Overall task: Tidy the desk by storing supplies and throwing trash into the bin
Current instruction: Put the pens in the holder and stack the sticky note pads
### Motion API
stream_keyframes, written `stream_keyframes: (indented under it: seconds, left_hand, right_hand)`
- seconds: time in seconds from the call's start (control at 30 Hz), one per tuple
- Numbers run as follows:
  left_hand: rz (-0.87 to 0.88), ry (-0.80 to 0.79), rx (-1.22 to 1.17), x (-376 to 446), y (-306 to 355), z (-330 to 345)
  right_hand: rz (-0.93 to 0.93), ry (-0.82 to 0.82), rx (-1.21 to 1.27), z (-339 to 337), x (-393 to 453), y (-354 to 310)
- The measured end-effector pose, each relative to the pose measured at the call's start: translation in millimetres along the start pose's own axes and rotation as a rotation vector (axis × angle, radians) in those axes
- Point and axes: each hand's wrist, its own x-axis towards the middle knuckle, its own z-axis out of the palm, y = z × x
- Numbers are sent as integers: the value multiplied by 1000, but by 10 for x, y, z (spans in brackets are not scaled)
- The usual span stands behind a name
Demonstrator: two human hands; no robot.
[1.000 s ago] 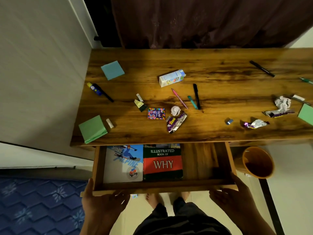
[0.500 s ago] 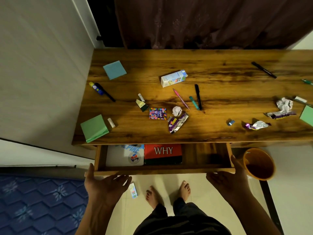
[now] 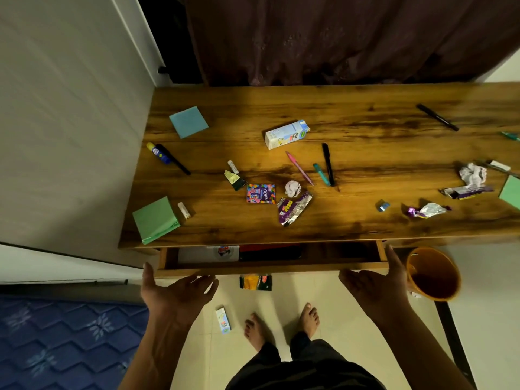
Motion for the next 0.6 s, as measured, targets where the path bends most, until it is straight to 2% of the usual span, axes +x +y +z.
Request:
stream_keyframes:
  seconds: [0.37,0.6]
  left_hand:
    - [21,-108,-40,228,60,129]
    - [69,-158,-84,295,-21,262]
  right_hand:
    - [-25,-52,207,287,41,-2]
    - [-37,-98,215,411,90,-36]
